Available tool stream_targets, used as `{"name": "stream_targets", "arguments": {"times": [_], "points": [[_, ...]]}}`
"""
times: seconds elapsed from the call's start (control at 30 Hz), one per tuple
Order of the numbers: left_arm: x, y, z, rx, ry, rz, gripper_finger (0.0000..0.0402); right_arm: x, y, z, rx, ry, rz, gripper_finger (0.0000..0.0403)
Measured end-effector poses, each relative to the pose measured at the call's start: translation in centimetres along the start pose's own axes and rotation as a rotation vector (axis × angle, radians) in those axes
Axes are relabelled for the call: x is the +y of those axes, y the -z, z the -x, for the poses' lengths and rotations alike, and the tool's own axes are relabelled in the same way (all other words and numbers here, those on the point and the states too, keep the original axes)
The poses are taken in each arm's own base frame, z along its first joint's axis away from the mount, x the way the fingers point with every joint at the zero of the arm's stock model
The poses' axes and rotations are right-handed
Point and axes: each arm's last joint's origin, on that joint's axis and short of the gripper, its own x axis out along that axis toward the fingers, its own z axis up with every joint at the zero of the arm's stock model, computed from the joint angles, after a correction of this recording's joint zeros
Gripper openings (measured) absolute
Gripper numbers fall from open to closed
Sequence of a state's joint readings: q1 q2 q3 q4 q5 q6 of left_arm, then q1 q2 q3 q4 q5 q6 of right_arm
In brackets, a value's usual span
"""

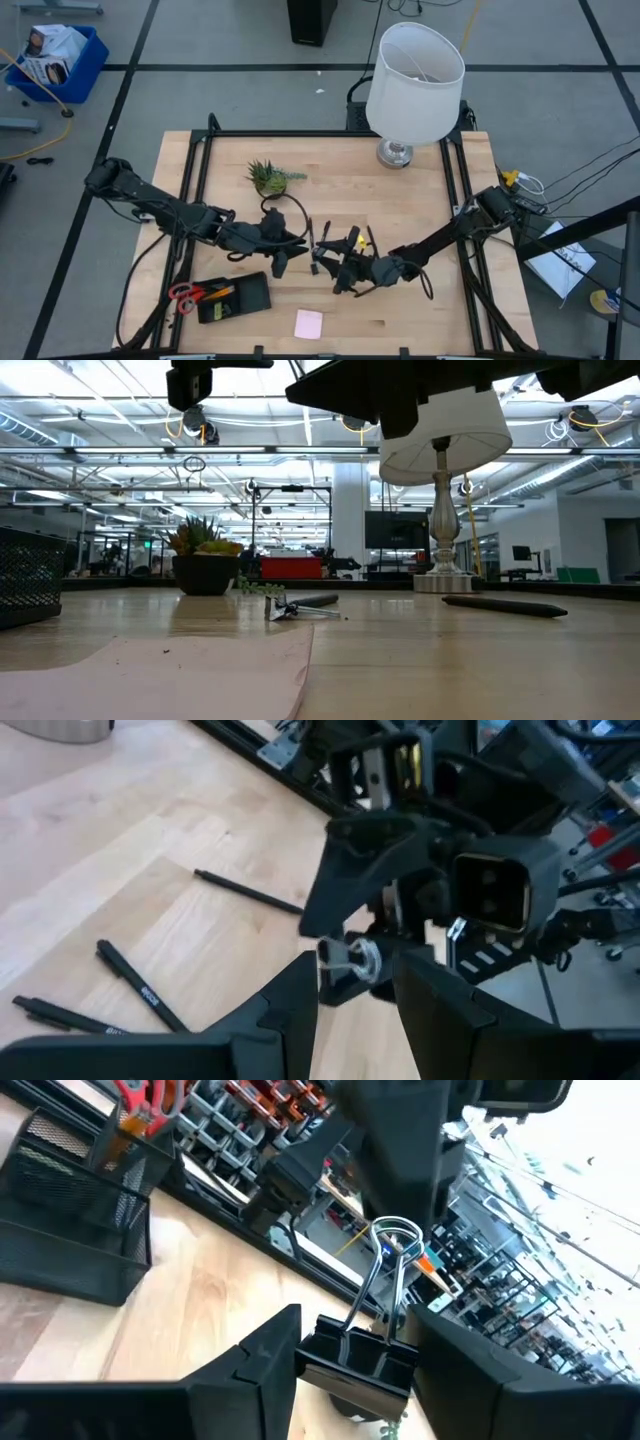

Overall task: Pick and place office supplies into organizer
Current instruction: Put the right binder clip into the bottom left section of the desk organizer

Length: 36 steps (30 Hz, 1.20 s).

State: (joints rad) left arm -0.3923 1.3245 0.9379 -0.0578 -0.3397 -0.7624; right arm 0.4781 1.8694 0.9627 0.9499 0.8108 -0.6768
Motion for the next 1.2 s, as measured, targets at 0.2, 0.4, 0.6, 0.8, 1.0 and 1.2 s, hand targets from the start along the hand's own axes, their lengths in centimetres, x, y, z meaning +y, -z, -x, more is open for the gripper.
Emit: {"name": "stream_targets", "arguments": {"times": [0.2, 0.4, 0.6, 0.8, 1.0, 1.2], "points": [[0.0, -0.1, 0.0, -0.007, 0.003, 0.000, 0.0136, -0.3, 0.2, -0.4, 0.006, 0.011, -0.012, 0.0163], [0.1, 0.3, -0.9, -0.016, -0.029, -0.007, 0.0136, -0.4, 0.4, -0.6, 0.008, -0.004, -0.021, 0.0164], [0.3, 0.6, -2.0, -0.015, -0.022, -0.023, 0.0136, -0.3, 0.5, -0.7, -0.004, -0.031, -0.031, 0.0163], [0.3, 0.7, -2.0, 0.002, -0.018, -0.037, 0.0136, -0.4, 0.4, -0.7, -0.010, -0.030, -0.036, 0.0163], [0.3, 0.8, -2.0, 0.020, -0.001, -0.058, 0.0120, -0.3, 0.4, -0.7, -0.026, -0.048, -0.037, 0.0165], [0.4, 0.9, -2.0, 0.034, -0.014, -0.089, 0.0037, -0.3, 0.2, -0.6, -0.034, -0.050, -0.040, 0.0164]]}}
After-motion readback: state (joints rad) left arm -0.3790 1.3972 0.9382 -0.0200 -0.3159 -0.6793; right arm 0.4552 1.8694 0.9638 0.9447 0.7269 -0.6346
